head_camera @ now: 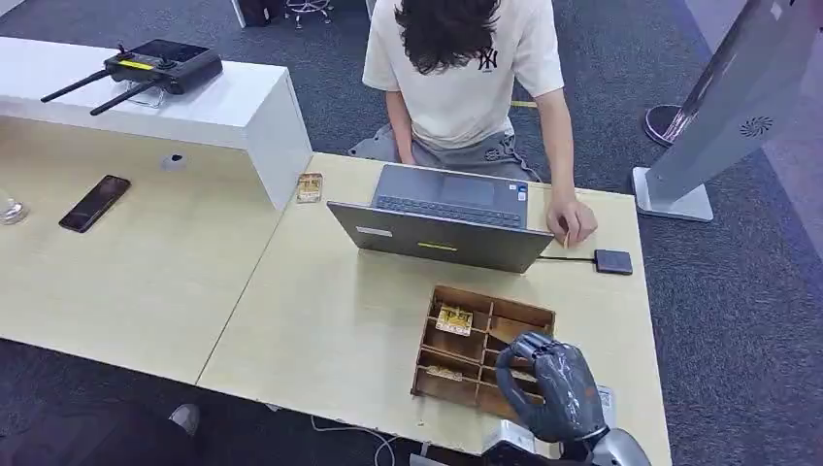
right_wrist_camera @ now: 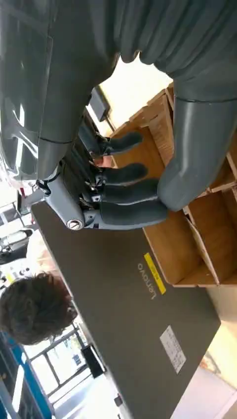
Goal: Pass the card to the sensor for recognition and then transmit it.
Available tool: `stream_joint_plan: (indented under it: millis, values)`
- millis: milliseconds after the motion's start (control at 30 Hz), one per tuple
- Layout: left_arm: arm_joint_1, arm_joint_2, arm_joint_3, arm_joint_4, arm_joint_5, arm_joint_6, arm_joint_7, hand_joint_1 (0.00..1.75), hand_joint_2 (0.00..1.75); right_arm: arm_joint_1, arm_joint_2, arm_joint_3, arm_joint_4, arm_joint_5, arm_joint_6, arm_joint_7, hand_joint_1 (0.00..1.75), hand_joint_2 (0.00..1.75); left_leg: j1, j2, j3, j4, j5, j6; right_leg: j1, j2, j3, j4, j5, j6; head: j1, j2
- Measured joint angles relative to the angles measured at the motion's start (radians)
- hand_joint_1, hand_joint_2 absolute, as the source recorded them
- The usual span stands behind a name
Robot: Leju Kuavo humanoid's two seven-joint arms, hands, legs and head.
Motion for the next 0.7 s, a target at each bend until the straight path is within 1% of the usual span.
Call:
stream_joint_plan:
  millis: [33, 67, 200, 300, 367, 400, 433, 533, 633, 667, 700]
  values:
    - [0.0, 0.0, 0.0, 0.0, 0.0, 0.0, 0.002, 0.0, 1.75, -0.001, -0.002, 0.003, 0.001, 0.005, 0.0, 0.004, 1.27, 1.75, 0.0, 0.0, 0.0, 0.0, 0.0, 0.0, 0.0, 0.0, 0.0, 0.0, 0.0, 0.0, 0.0, 0.0]
    - [0.0, 0.001, 0.0, 0.0, 0.0, 0.0, 0.003, 0.0, 1.75, -0.002, -0.004, 0.006, 0.002, 0.009, 0.0, 0.008, 1.31, 1.75, 0.0, 0.0, 0.0, 0.0, 0.0, 0.0, 0.0, 0.0, 0.0, 0.0, 0.0, 0.0, 0.0, 0.0]
    - [0.0, 0.002, 0.0, 0.0, -0.001, 0.0, 0.003, 0.0, 1.75, -0.003, -0.01, 0.018, 0.003, 0.012, 0.001, 0.016, 1.24, 1.75, 0.0, 0.0, 0.0, 0.0, 0.0, 0.0, 0.0, 0.0, 0.0, 0.0, 0.0, 0.0, 0.0, 0.0]
    - [0.0, 0.003, 0.0, 0.0, -0.001, 0.0, 0.003, 0.0, 1.75, -0.004, -0.013, 0.026, 0.008, 0.015, 0.002, 0.017, 1.26, 1.75, 0.0, 0.0, 0.0, 0.0, 0.0, 0.0, 0.0, 0.0, 0.0, 0.0, 0.0, 0.0, 0.0, 0.0]
    - [0.0, 0.003, 0.001, 0.0, -0.001, -0.001, 0.003, 0.0, 1.75, -0.007, -0.014, 0.031, 0.009, 0.021, 0.003, 0.021, 1.12, 1.75, 0.0, 0.0, 0.0, 0.0, 0.0, 0.0, 0.0, 0.0, 0.0, 0.0, 0.0, 0.0, 0.0, 0.0]
    - [-0.001, 0.003, 0.001, 0.0, 0.0, -0.001, 0.003, 0.0, 1.75, -0.008, -0.014, 0.034, 0.011, 0.024, 0.003, 0.026, 1.12, 1.75, 0.0, 0.0, 0.0, 0.0, 0.0, 0.0, 0.0, 0.0, 0.0, 0.0, 0.0, 0.0, 0.0, 0.0]
    - [-0.001, 0.003, 0.001, 0.0, 0.0, -0.001, 0.003, 0.0, 1.75, -0.009, -0.015, 0.037, 0.012, 0.029, 0.003, 0.031, 0.87, 1.75, 0.0, 0.0, 0.0, 0.0, 0.0, 0.0, 0.0, 0.0, 0.0, 0.0, 0.0, 0.0, 0.0, 0.0]
    - [-0.001, 0.003, 0.001, 0.0, 0.001, -0.002, 0.003, 0.0, 1.75, -0.011, -0.021, 0.043, 0.013, 0.036, 0.002, 0.042, 0.94, 1.75, 0.0, 0.0, 0.0, 0.0, 0.0, 0.0, 0.0, 0.0, 0.0, 0.0, 0.0, 0.0, 0.0, 0.0]
    - [-0.001, 0.003, 0.003, 0.0, 0.002, -0.003, 0.003, 0.0, 1.75, -0.015, -0.027, 0.047, 0.014, 0.044, 0.002, 0.053, 0.87, 1.75, 0.0, 0.0, 0.0, 0.0, 0.0, 0.0, 0.0, 0.0, 0.0, 0.0, 0.0, 0.0, 0.0, 0.0]
    - [-0.002, 0.003, 0.003, 0.0, 0.003, -0.005, 0.004, 0.0, 1.75, -0.015, -0.029, 0.047, 0.014, 0.046, 0.002, 0.054, 0.8, 1.75, 0.0, 0.0, 0.0, 0.0, 0.0, 0.0, 0.0, 0.0, 0.0, 0.0, 0.0, 0.0, 0.0, 0.0]
    - [-0.001, 0.003, 0.003, 0.0, 0.004, -0.005, 0.005, 0.0, 1.75, -0.015, -0.03, 0.048, 0.014, 0.046, 0.003, 0.055, 0.8, 1.75, 0.0, 0.0, 0.0, 0.0, 0.0, 0.0, 0.0, 0.0, 0.0, 0.0, 0.0, 0.0, 0.0, 0.0]
